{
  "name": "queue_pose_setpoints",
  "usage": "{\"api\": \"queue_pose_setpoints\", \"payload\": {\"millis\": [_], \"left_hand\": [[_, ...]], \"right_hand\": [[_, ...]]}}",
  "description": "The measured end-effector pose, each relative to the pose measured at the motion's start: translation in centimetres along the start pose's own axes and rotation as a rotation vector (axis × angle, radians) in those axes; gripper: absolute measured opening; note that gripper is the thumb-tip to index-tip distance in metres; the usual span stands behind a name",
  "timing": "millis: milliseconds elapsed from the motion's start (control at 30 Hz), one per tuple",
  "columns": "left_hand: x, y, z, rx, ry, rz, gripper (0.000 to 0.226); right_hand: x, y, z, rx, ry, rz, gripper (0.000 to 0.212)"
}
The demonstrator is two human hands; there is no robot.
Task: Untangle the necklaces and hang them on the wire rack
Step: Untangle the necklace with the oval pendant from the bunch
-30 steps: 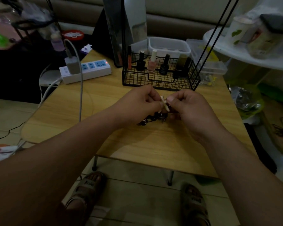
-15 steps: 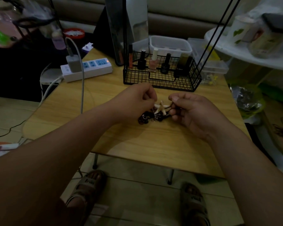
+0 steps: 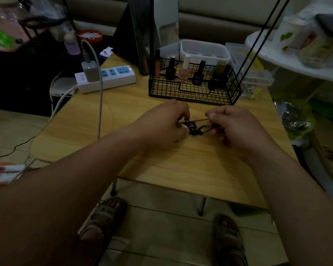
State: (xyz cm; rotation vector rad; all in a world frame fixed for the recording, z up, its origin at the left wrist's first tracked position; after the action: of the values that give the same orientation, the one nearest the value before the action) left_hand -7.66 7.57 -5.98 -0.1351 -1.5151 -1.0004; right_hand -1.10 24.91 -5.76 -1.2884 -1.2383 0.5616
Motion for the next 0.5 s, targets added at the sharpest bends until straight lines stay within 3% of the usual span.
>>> {"api": "queue_pose_setpoints", "payload": {"millis": [133,200,367,433,500], "left_hand": [[1.6,-0.7,0.0,0.096,0.035,-0.204,0.019],[2.4,-0.8,-0.2,0.138,0.049,-0.343,0.017],[2.6,-0.1,-0.2,0.15,0.031,-0.635,0.021],[2.7,0.0,0.0,0.157,0.054,-0.735,0.022],[2.7,-0.3,0.2,0.178,0.077,-0.827,0.024]], "right_hand": [[1.0,0.3,0.3,0.056,0.117,-0.18,0.013],[1.0,-0.4,-0.1,0.147,0.135,-0.31,0.023],[-2.9,-1.9,-1.9,0.324,-0.199,-0.355,0.049],[-4.2,-1.7,-1.9,0.337,-0.249,-0.351,0.047],[-4.6,-1.5,-1.6,0.337,-0.253,-0.343,0.032]]}}
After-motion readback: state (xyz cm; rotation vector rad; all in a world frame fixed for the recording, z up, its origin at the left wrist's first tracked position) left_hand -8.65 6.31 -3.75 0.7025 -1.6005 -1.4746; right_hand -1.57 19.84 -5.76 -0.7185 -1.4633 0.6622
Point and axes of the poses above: each hand's wrist, its own z-axis towards the middle knuckle, its own x-axis out of the back of the hand, y = z × x, the point moved 6 cm from there along z, towards the middle knuckle, and after that the axes turned 2 degrees about y, right-handed, at the moved point
